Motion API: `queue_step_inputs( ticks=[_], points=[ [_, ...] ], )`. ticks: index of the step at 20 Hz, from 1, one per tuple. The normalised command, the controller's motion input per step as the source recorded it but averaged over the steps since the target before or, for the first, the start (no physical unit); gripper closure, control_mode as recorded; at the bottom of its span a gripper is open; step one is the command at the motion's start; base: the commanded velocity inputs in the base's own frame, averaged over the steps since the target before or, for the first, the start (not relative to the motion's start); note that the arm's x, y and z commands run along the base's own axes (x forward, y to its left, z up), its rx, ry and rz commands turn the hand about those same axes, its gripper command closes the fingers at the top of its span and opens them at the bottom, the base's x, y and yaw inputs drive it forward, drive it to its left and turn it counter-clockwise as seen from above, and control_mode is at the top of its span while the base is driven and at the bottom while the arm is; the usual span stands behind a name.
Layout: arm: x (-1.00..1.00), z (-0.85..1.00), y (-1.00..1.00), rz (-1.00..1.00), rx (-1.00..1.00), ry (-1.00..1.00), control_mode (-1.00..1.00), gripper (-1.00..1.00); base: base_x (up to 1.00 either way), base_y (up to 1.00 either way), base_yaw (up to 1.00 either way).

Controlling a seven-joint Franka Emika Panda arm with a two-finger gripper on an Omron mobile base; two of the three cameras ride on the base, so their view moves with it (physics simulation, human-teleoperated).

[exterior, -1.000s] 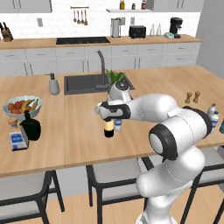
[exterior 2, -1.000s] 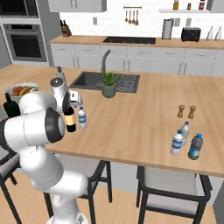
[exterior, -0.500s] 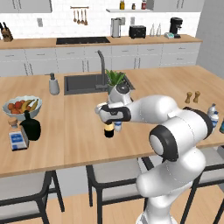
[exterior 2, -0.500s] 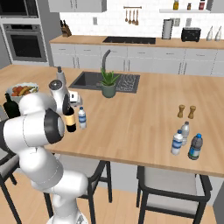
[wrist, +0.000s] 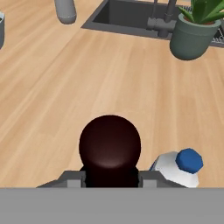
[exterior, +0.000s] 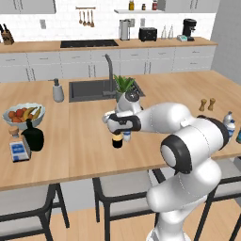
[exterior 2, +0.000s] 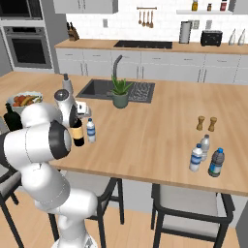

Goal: Move the plastic bottles in the middle to the plastics group, and the glass bottles in the middle to the glass group.

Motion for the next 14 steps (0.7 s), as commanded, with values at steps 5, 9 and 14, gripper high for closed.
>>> queue_step_inputs(
  ticks=[5,9,14],
  points=[
    [0.00,0.00,0.00,0.00,0.00,0.00,-1.00,1.00,0.00,0.00,0.00],
    [-0.04,0.00,0.00,0.00,0.00,0.00,-1.00,1.00,0.00,0.00,0.00],
    [-0.48,0.21,0.23,0.00,0.07,0.00,-1.00,1.00,0.00,0.00,0.00]
  ],
)
